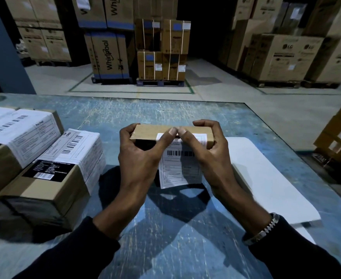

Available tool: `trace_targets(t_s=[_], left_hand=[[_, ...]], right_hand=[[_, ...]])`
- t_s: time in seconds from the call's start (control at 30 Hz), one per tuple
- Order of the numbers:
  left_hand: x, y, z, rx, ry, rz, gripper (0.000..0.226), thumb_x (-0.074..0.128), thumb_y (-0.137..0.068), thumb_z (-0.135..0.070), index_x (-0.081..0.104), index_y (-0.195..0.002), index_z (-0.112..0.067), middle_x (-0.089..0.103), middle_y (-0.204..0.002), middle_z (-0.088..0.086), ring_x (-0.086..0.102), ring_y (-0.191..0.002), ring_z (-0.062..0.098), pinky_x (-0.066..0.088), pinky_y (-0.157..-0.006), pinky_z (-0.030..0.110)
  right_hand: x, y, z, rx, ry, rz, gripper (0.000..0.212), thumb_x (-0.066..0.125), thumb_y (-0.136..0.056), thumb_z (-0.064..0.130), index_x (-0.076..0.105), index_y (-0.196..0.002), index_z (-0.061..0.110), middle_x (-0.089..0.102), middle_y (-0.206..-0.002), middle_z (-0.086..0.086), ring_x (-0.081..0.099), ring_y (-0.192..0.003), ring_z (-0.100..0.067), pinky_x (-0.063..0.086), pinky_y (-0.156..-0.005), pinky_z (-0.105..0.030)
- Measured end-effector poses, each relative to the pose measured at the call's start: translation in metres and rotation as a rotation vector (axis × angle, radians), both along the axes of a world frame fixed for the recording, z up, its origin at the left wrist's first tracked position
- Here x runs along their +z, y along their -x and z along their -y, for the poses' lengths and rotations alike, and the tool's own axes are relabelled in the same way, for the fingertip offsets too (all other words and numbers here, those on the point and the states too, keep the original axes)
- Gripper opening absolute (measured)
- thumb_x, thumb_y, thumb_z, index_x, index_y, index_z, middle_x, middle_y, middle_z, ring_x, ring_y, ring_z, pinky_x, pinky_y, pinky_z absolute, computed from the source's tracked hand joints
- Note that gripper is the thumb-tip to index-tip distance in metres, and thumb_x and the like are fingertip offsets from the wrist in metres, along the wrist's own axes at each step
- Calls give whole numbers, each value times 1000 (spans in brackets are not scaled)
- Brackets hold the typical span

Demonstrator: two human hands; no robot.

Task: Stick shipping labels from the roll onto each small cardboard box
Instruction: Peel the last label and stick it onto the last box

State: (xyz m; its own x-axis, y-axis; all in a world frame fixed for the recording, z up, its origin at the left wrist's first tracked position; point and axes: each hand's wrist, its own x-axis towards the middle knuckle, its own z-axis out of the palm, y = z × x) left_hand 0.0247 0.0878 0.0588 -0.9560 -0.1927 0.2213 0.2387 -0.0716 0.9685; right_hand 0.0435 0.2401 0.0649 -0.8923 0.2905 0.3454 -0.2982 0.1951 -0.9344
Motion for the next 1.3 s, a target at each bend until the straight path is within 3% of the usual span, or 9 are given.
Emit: trace_targets(t_s=[0.17, 0.27, 0.37, 0.53, 0.63, 0.73, 0.9, 1.13, 1.3], left_hand=[[-1, 3, -1, 48, -28, 17, 54, 87, -85, -41, 53, -126, -29, 76, -107, -4, 77, -98, 14, 64, -91, 52], [-2, 5, 0, 55, -44, -2, 33, 72, -101, -31, 53, -128, -28, 79, -96, -8, 77, -92, 11, 64, -91, 54], [-1, 0, -1, 27, -71, -7, 39, 74, -96, -47, 56, -126, -29, 79, -99, -10, 77, -93, 12, 62, -93, 56], [4, -3, 0, 38, 8, -39, 84, 87, -61, -67, 52, -128, -31, 73, -110, -6, 75, -97, 7, 65, -89, 47], [8, -1, 2, 28, -56, -27, 51, 82, -85, -45, 55, -125, -30, 78, -101, -8, 76, -93, 9, 66, -85, 50], [8, 4, 4, 26, -69, -17, 20, 63, -105, -27, 61, -124, -29, 77, -85, -18, 74, -82, 2, 65, -75, 41], [9, 3, 5, -12, -117, 39, 23, 55, -109, -42, 69, -122, -30, 77, -93, -12, 73, -90, 7, 66, -80, 41], [8, 4, 6, -70, 5, -6, 62, 77, -93, -48, 59, -145, -19, 79, -109, 0, 77, -98, 9, 66, -81, 33], [17, 4, 9, -17, -44, 10, 44, 78, -91, -49, 74, -111, -9, 82, -96, 5, 80, -90, 21, 64, -70, 31]], right_hand=[[-1, 5, -3, 20, -7, 42, 19, 63, -103, 42, 62, -117, 29, 73, -93, 7, 64, -77, 6, 48, -65, -15], [0, 6, -3, 15, 36, 67, 36, 42, -96, 54, 64, -116, 35, 72, -109, 5, 65, -97, -8, 51, -82, -32], [3, 4, -2, 7, 42, 77, 53, 33, -95, 73, 66, -121, 40, 74, -118, 6, 68, -111, -14, 53, -100, -48], [4, 0, -3, 33, -17, 12, 42, 72, -88, 59, 63, -121, 35, 78, -93, 8, 74, -87, -5, 58, -75, -29], [10, 1, -6, 33, -14, 17, 26, 61, -94, 51, 64, -115, 36, 76, -93, 10, 67, -82, 4, 50, -66, -18], [15, 2, -7, 41, 11, 74, 28, 47, -97, 51, 64, -114, 39, 72, -102, 19, 63, -94, 5, 50, -79, -31], [16, 4, -10, 34, 125, 168, 48, 36, -100, 70, 66, -124, 43, 76, -120, 5, 69, -115, -18, 52, -107, -55], [19, 6, -18, 100, 167, 200, 25, 57, -105, 44, 67, -116, 24, 75, -84, 12, 71, -88, -10, 50, -77, -36], [28, 4, -25, 290, 192, 309, 40, 53, -104, 59, 63, -125, 28, 78, -95, 5, 75, -87, -12, 59, -74, -32]])
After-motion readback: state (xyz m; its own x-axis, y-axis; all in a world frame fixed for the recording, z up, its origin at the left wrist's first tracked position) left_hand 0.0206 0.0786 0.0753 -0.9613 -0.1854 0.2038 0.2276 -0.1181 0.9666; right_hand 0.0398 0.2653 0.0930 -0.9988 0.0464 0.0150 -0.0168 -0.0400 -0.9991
